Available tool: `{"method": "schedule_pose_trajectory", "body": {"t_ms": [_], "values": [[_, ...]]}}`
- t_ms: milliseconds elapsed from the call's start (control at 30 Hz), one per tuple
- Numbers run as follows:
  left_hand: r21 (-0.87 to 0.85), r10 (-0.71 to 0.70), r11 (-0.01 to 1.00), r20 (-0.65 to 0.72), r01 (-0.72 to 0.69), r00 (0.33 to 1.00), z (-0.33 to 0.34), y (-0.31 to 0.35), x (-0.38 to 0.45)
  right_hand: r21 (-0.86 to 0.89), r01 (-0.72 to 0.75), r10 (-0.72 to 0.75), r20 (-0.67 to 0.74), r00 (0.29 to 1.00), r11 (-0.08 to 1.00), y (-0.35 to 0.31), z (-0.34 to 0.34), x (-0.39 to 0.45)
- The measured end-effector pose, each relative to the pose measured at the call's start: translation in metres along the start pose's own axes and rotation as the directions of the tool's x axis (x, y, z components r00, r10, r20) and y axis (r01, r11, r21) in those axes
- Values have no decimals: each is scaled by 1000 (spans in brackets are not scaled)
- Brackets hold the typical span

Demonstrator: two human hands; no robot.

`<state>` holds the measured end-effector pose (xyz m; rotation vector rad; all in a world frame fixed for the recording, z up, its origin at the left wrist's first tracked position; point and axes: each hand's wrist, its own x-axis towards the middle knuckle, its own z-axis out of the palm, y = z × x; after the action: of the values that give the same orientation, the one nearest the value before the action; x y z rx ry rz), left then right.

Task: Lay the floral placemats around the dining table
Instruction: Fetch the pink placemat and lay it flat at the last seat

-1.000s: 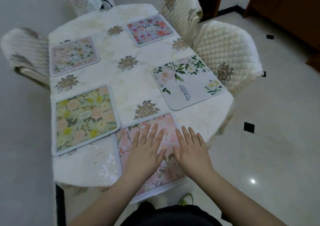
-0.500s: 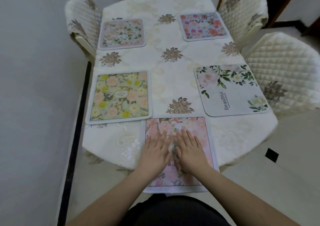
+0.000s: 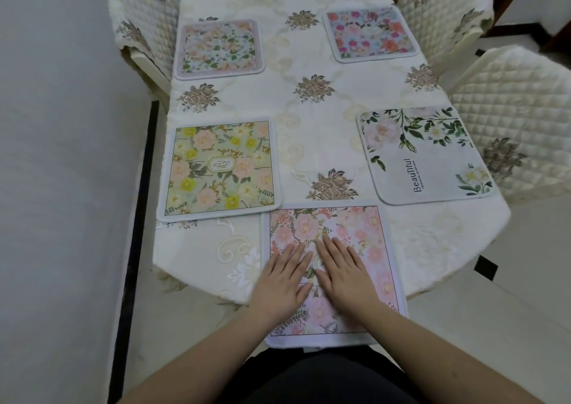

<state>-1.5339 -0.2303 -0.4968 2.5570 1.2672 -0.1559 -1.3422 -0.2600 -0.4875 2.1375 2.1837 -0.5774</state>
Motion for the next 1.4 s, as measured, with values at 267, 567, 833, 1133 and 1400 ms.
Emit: {"method": "schedule_pose_trajectory", "body": {"t_ms": [267,567,833,1133,1400], "values": [[-37,-194,981,-35,192,980,7,-2,-8,-12,-7,7,-30,1000,1000,44,-1,-13],[-233,-545,816,-4,530,838,-5,29,-15,56,-298,292,93,952,953,73,-25,-37],[-485,-656,616,122,621,745,-34,44,3,170,-235,207,168,964,957,85,-49,-37],[-799,-798,308,79,517,598,-63,39,-11,652,-185,147,113,983,736,104,-77,-48],[-874,-724,-27,352,486,594,-57,35,-25,824,-433,314,329,890,366,106,-75,-55]]}}
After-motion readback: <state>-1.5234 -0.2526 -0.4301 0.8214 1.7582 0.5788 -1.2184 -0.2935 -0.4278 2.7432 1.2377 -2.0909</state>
